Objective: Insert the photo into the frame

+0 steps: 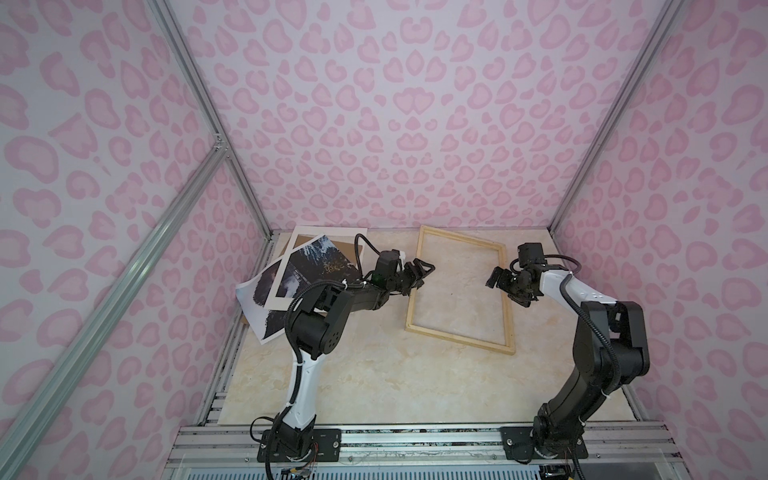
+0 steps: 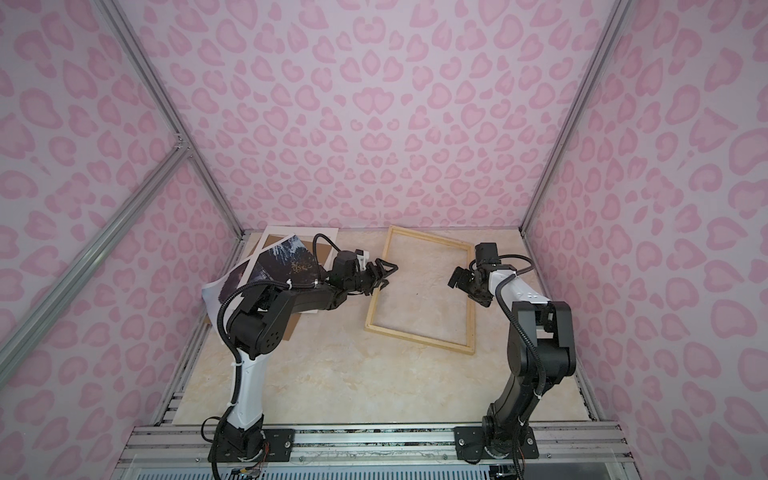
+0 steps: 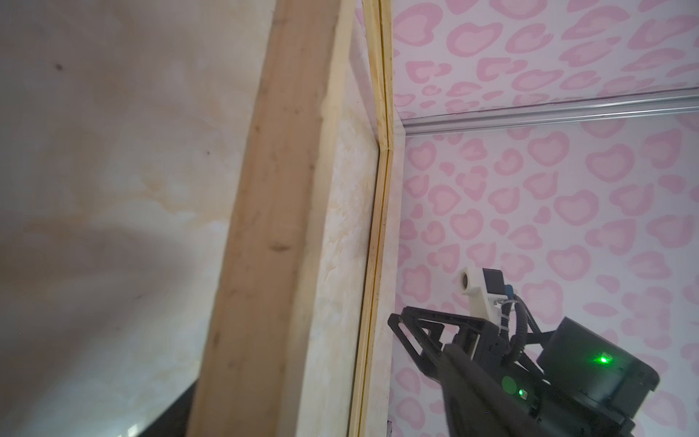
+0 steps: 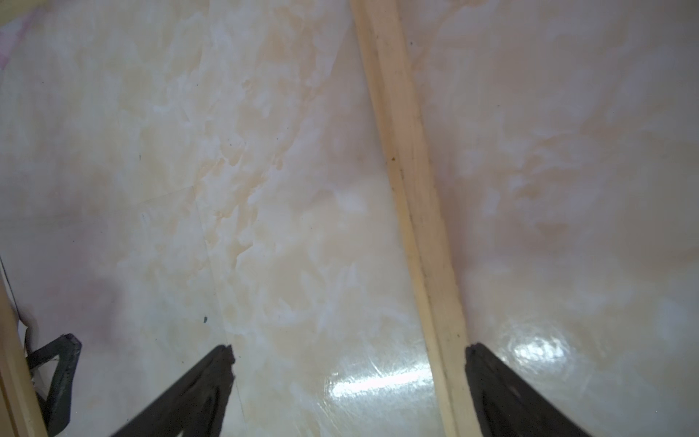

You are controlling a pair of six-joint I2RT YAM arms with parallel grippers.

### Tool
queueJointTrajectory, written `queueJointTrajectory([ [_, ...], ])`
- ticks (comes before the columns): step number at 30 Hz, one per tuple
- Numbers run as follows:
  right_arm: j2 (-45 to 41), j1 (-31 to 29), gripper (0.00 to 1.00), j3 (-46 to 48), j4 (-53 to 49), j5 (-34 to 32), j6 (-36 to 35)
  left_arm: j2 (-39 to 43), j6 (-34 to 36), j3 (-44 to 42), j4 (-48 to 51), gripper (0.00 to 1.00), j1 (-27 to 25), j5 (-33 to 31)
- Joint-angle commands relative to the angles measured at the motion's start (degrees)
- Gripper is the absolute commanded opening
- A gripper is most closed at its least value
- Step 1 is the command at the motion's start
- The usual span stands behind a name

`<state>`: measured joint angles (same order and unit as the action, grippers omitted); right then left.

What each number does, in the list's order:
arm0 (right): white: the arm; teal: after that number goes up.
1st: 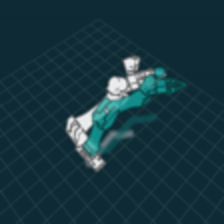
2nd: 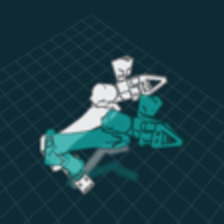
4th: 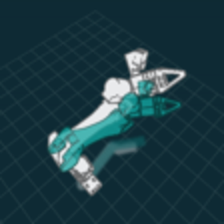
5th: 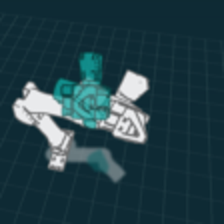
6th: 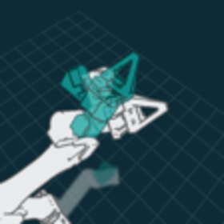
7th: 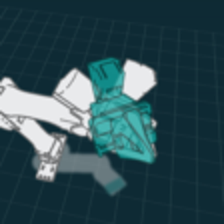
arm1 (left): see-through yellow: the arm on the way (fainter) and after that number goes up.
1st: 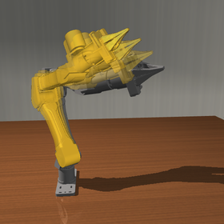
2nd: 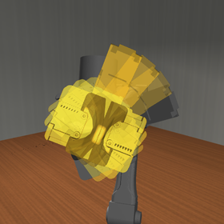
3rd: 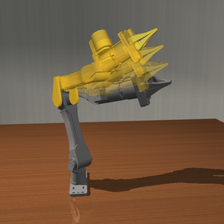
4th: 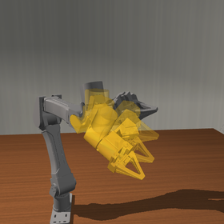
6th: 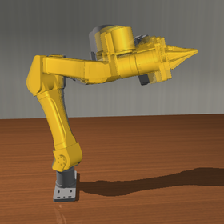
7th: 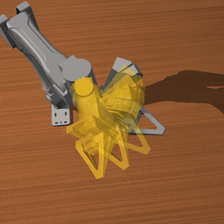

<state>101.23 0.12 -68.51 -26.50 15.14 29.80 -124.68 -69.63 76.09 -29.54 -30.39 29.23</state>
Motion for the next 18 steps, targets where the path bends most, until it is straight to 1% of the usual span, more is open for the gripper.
queueJointTrajectory([
  [1,-0.1,-0.3,0.98,-0.8,-0.9,-0.3,-0.9,3.3,4.1,1.4,6.6,0.97,-1.0,-4.6],
  [4,-1.5,-1.5,0.98,-1.2,-2.0,-2.5,-1.9,10.0,10.9,-1.0,22.6,0.97,-0.6,-10.8],
  [7,-2.8,-4.4,0.98,-1.8,-3.4,-5.0,-3.3,15.3,18.6,0.2,38.6,0.97,-0.7,-15.8],
  [8,-3.2,-5.8,0.98,-1.8,-3.8,-6.0,-3.8,17.0,20.9,0.1,43.2,0.97,-0.6,-17.2],
  [9,-3.6,-7.1,0.98,-1.8,-4.1,-6.5,-4.2,18.9,22.3,-1.4,45.3,0.97,-0.2,-17.4],
  [12,-4.1,-12.0,0.96,-2.2,-4.8,-6.2,-5.2,26.5,24.1,-8.0,47.7,0.97,1.5,-14.8],
  [13,-4.0,-14.1,0.96,-2.7,-5.3,-6.7,-5.5,29.7,24.3,-11.6,48.1,0.98,2.4,-14.2],
  [14,-3.8,-16.0,0.94,-3.2,-5.9,-6.8,-5.8,32.3,24.4,-14.9,47.8,0.98,3.5,-12.3],
  [16,-3.1,-20.1,0.90,-3.9,-5.8,-5.2,-6.6,39.5,24.1,-22.3,47.9,0.98,6.7,-8.3],
  [18,-1.0,-23.2,0.88,-5.5,-6.3,-4.5,-7.1,45.9,24.3,-29.0,48.6,0.97,10.4,-4.8],
])
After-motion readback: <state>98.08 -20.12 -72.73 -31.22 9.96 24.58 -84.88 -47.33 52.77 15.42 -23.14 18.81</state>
